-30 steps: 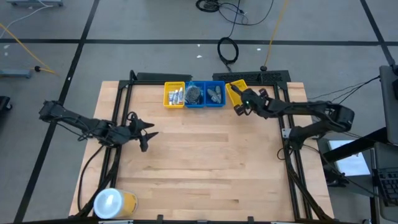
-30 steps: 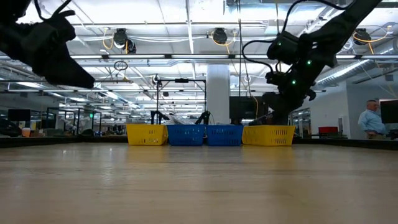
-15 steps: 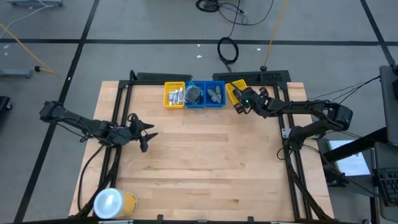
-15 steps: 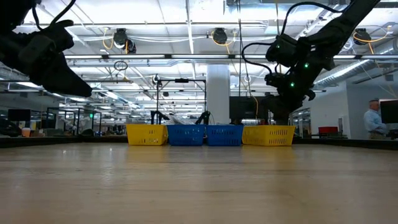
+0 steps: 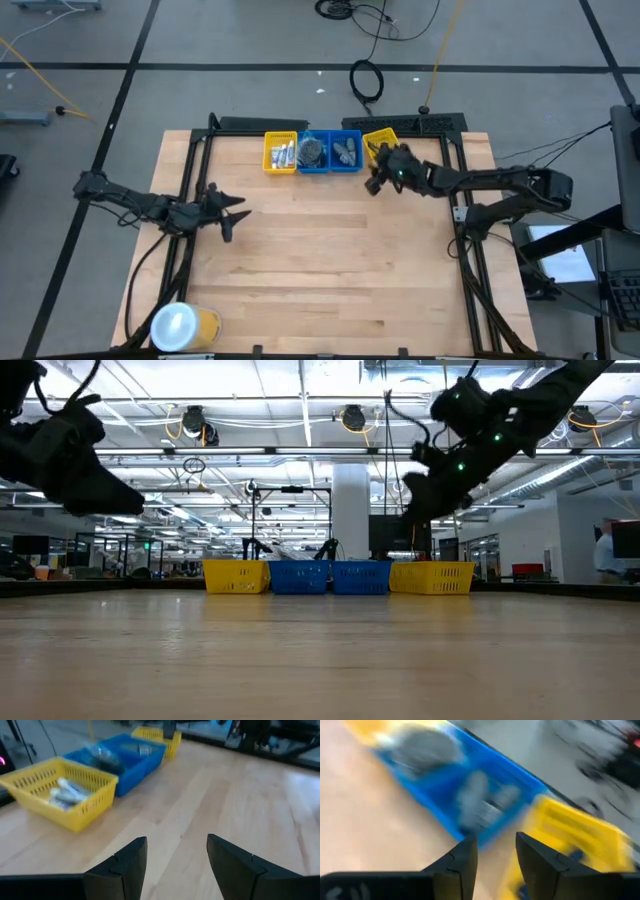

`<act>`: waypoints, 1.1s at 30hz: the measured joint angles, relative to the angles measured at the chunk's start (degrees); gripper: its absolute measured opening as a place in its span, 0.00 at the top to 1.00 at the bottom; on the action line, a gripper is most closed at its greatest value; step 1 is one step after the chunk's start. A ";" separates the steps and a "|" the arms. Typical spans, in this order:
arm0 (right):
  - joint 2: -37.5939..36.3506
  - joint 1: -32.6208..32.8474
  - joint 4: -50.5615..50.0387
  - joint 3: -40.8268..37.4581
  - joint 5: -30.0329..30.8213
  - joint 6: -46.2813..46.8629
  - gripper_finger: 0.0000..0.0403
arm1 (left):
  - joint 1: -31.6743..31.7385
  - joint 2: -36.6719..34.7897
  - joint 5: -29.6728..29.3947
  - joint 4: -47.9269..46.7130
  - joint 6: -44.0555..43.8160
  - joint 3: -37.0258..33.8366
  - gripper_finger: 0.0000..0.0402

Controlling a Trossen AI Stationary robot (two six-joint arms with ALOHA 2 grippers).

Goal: Pick & Place Travel size toiletries
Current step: Return to Home Position

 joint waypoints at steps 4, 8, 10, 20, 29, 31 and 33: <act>-0.06 5.22 13.59 -3.29 -6.87 -3.09 0.71 | 0.02 -1.33 -0.16 4.29 4.05 -0.48 0.48; -0.27 10.55 22.66 -8.18 -6.47 -1.07 0.73 | 0.02 -1.99 -0.21 4.21 5.02 -0.62 0.48; -0.35 13.17 24.03 -9.91 -3.62 -0.77 0.75 | 0.04 -1.96 -0.21 4.03 5.75 -0.62 0.48; -2.91 21.05 30.30 -19.63 1.15 2.73 0.83 | 0.07 -1.96 -1.71 4.11 5.99 -0.62 0.48; -12.39 23.50 54.70 -36.70 5.47 0.40 0.95 | 0.07 -1.96 -4.19 4.06 6.40 -0.59 0.48; -15.55 23.52 50.00 -36.72 6.73 -2.02 0.97 | 0.08 -2.39 -4.66 3.98 6.87 -0.57 0.48; -17.85 23.51 47.83 -36.71 7.01 -5.35 0.98 | 0.11 -3.17 -5.45 4.08 6.97 -0.57 0.48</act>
